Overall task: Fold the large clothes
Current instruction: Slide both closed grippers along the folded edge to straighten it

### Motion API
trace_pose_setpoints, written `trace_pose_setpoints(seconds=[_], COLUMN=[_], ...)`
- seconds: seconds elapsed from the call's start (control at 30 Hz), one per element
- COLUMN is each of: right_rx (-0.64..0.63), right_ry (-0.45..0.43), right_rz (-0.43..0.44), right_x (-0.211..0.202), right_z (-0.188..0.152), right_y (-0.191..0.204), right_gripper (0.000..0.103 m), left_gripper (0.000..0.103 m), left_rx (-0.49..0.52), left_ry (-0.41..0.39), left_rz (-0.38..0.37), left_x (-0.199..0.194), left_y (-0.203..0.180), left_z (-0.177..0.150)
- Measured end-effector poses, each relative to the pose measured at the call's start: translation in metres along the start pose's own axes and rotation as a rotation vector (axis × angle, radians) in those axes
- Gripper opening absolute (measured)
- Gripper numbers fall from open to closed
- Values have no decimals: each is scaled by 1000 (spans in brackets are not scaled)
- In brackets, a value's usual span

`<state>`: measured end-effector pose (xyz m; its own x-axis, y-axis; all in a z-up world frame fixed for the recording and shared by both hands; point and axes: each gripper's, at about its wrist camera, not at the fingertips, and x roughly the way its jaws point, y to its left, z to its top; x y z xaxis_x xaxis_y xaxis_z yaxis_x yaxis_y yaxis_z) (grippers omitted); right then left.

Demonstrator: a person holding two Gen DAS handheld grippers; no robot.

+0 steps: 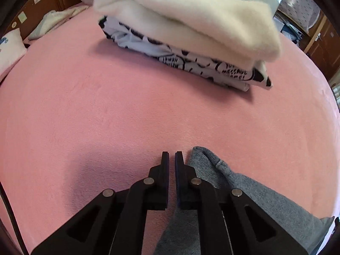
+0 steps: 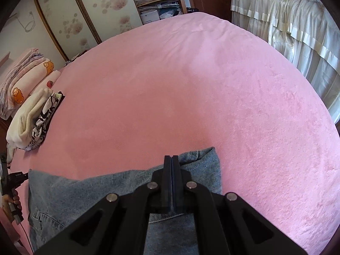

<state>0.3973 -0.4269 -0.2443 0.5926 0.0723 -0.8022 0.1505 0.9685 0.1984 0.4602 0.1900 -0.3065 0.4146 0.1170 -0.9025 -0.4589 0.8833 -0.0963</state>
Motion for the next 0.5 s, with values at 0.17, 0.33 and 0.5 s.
trace_pose_setpoints(seconds=[0.17, 0.33, 0.5], right_rx=[-40, -103, -77], right_ry=[33, 87, 154], right_rz=[61, 64, 23], right_x=[3, 21, 43], right_z=[5, -1, -9], right_y=[20, 40, 31], right_gripper=[0, 0, 0], left_gripper=[3, 3, 3], left_rx=[91, 247, 312], left_ry=[-17, 13, 63], left_rz=[-92, -160, -102], left_x=[-25, -26, -5], left_y=[-27, -80, -105], left_z=[-4, -20, -36])
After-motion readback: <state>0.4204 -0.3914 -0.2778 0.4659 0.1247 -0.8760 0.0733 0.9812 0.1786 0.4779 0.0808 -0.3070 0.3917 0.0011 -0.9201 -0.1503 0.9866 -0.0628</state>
